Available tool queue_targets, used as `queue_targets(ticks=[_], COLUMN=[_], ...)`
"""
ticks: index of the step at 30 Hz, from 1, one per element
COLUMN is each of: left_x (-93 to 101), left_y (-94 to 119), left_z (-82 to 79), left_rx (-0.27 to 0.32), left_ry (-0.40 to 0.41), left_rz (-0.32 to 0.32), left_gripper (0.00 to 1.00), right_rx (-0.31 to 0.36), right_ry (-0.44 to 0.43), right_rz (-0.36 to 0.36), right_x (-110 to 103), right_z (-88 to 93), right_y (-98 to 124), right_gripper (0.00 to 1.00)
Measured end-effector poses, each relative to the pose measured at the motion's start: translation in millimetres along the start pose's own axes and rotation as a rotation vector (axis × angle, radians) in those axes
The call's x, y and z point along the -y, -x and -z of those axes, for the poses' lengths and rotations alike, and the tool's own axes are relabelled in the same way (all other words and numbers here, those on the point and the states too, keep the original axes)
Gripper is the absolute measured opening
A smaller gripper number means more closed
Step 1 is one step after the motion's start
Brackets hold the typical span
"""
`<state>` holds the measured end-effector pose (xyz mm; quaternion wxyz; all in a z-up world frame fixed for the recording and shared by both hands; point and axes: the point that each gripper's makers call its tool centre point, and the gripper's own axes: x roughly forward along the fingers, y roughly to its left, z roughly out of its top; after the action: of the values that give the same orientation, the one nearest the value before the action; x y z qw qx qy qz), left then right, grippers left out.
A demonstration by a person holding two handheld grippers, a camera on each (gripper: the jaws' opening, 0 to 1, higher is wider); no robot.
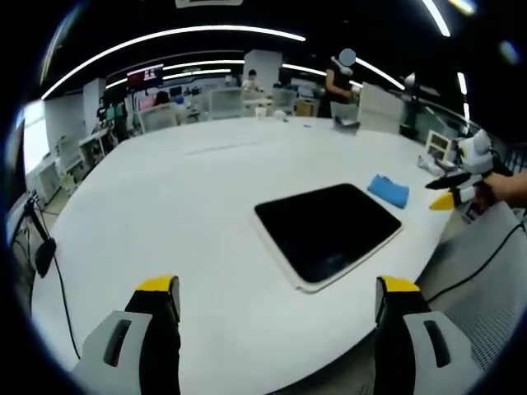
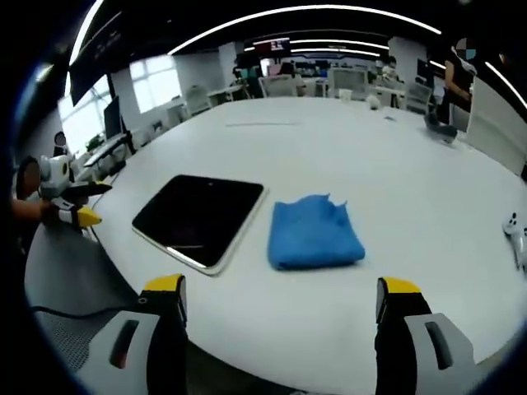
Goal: Wipe the mirror surface with the cleaning cloth until all visible marks leave the cleaned area.
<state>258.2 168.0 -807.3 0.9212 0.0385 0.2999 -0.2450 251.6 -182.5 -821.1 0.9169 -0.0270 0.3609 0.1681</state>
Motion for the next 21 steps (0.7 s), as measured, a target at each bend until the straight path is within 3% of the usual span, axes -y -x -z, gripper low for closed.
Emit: queue_targets(ticks=[2,4,14,21], left_x=[0.9,2.3,6.9,5.3], left_y=[0.3,-0.3,-2.2,-1.1], left_z=[-0.3,1.0,7.8,6.2], left_rx=[0.000,-0.008,-0.048,-0.039], left_ry=[-0.004,-0.009,-0.007,-0.006], left_rz=[0.002,0.009,0.029,0.021], left_gripper=[0.99,0.99,0.99,0.99], right_rx=[-0.007,-0.011,-0.013,-0.001], right_ry=[-0.002,0.024,-0.012,-0.004], right_rz=[-0.025,-0.017,-0.007,-0.006], right_x=[-5.5,-3.5,-1.8,-2.8], right_z=[0.7,1.0,3.9,1.8], right_y=[-1.6,-1.9,0.4,0.7], right_gripper=[0.95,0.95,0.93,0.91])
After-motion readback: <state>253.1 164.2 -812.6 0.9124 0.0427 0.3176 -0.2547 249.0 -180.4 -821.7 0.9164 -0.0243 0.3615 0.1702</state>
